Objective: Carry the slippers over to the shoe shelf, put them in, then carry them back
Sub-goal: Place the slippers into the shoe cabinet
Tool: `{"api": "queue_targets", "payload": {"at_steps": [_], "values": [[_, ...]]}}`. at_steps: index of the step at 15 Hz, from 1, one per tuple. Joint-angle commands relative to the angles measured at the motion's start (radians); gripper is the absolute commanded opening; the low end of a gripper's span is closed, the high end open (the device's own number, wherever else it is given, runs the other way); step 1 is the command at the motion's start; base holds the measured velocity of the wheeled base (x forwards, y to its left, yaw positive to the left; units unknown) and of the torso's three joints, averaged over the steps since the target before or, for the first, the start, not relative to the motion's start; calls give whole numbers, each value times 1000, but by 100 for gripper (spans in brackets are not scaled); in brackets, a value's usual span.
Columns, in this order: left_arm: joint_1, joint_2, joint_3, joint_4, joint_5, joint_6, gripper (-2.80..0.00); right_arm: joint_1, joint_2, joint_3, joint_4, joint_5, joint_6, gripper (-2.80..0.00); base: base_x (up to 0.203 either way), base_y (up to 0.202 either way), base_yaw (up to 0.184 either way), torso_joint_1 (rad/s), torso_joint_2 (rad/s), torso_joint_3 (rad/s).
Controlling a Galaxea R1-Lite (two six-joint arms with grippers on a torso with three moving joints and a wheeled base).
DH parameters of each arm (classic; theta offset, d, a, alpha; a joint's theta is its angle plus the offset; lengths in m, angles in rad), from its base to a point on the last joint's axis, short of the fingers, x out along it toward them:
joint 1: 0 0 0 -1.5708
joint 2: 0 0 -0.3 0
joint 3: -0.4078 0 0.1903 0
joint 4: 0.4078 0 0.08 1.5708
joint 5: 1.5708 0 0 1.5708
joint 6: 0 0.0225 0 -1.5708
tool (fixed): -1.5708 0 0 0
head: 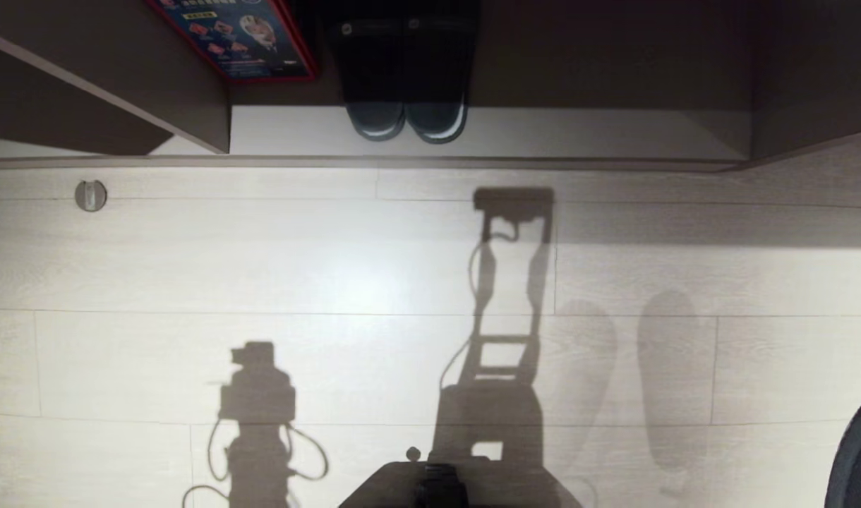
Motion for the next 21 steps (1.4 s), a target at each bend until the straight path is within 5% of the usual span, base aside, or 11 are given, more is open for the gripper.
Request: {"api": "queue_targets", "payload": {"at_steps": [1,11,15,21], "values": [[0,1,1,0,0,0,-280,0,0,1,1,-11,1,-280,0,0,0,5,0,-202],[1,0,0,0,-1,2,-280,0,1,-8,9,-13,0,-280,0,0,0,3,2,-145],[2,0,0,0,-1,4,-280,1,109,-170,73,16,21,-280,0,0,0,0,0,0],[0,0,0,0,-1,4,-280,107,587,-269,-300,34,28,-280,0,0,0,0,0,0]]}}
